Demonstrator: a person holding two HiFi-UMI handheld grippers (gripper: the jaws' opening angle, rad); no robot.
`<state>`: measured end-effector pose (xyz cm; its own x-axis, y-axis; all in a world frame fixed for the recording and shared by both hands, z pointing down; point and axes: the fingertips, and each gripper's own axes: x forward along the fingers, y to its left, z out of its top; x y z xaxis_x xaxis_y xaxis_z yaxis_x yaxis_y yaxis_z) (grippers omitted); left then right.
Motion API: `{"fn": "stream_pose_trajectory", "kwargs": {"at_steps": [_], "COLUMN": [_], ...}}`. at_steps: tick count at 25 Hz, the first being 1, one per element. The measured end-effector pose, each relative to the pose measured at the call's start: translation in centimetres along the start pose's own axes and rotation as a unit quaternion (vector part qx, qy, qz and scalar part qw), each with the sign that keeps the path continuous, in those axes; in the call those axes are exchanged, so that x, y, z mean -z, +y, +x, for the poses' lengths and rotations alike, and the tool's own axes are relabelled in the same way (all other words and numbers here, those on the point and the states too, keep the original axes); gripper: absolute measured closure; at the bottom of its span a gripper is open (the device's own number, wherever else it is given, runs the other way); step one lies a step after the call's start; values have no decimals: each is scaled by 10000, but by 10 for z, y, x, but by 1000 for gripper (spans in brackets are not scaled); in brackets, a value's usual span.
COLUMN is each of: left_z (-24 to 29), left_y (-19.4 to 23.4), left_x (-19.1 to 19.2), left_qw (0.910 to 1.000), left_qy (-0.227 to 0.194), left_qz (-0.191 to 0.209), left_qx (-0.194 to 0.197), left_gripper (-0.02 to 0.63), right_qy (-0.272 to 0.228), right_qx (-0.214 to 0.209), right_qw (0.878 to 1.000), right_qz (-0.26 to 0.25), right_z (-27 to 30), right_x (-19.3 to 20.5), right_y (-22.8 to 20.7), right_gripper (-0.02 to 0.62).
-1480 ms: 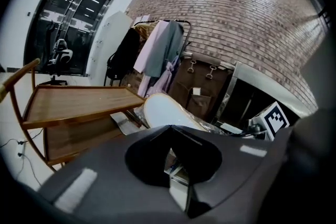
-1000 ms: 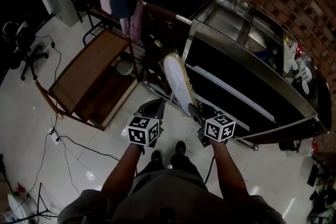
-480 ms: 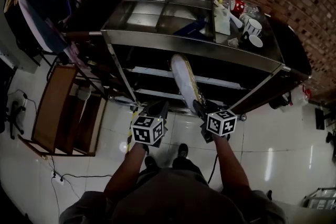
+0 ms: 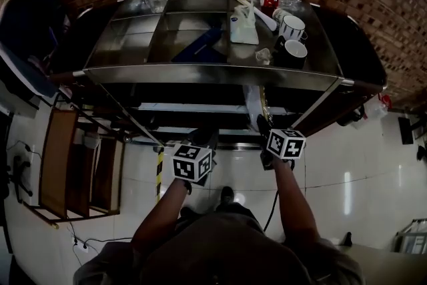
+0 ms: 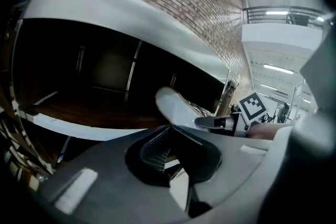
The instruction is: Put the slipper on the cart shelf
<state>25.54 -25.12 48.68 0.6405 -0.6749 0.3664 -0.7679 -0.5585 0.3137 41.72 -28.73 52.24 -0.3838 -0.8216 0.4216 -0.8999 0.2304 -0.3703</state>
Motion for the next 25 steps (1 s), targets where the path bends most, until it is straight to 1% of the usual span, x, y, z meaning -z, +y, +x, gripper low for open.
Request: {"fn": "stream_pose_trajectory", "kwargs": {"at_steps": [5, 9, 13, 17, 18, 20, 22, 25], "left_z": [28, 43, 49, 51, 51, 51, 49, 47], "left_y": [-7, -4, -2, 1, 2, 4, 4, 4], "left_x": [-8, -14, -12, -19, -19, -20, -21, -26], "left_qw": [10000, 10000, 9998, 9997, 9996, 9995, 9995, 9998], "left_qy": [89, 67, 103, 44, 30, 11, 10, 15], "left_qz": [-17, -27, -57, -52, -53, -59, -50, -1], "left_qx": [23, -34, -136, -244, -274, -307, -300, -193], "left_gripper": [598, 598, 598, 598, 598, 598, 598, 598], "right_qy": [104, -6, 1, 31, 30, 56, 118, 79], "right_qx": [185, 233, 381, 620, 642, 637, 637, 793], "right_qw": [9996, 9994, 9993, 9977, 9973, 9968, 9964, 9943], "right_qz": [160, 254, 30, -264, -346, -480, -546, -709], "right_z": [22, 40, 51, 55, 55, 57, 58, 53], "right_x": [-8, -20, -24, -27, -27, -25, -22, -26], "right_y": [-31, -43, -55, -66, -66, -64, -62, -61], "right_gripper": [534, 531, 518, 488, 477, 415, 368, 263]}}
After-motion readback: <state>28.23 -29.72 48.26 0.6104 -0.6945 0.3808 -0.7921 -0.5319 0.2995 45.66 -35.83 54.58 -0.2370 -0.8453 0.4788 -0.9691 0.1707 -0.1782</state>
